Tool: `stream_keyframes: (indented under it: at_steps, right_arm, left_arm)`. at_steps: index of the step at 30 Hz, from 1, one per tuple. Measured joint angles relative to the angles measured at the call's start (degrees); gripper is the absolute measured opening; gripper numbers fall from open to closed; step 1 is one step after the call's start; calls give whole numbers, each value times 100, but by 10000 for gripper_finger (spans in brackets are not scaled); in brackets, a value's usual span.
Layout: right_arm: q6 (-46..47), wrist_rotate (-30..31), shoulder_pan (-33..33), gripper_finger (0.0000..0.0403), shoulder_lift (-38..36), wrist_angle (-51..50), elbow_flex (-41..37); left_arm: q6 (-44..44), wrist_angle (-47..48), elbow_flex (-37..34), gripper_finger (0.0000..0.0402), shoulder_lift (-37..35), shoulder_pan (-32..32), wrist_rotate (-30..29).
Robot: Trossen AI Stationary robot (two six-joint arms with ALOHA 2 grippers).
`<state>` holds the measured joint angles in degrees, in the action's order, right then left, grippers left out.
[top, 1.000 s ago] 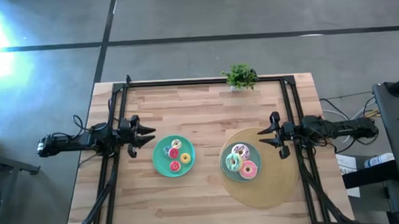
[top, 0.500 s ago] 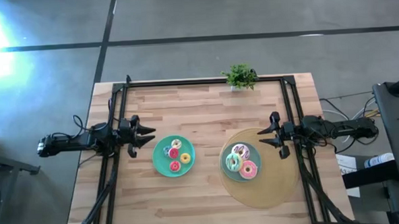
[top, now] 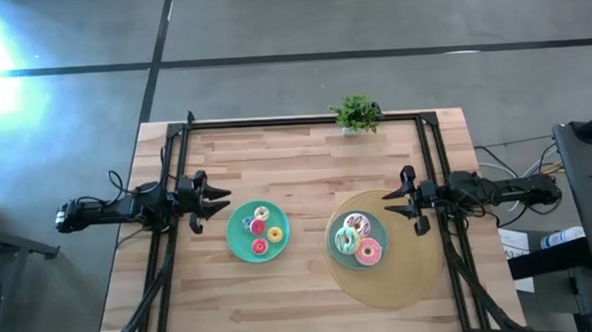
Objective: Pick & Place donuts
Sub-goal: Return to Home Position
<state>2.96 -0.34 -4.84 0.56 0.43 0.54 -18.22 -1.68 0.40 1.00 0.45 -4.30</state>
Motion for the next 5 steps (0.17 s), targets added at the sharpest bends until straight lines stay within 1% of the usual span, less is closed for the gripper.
stream_keyframes:
  at_steps: [5]
  right_arm:
    - [0,1,0,128,0,2,0]
  left_arm:
    - [-1,1,0,131,1,0,0]
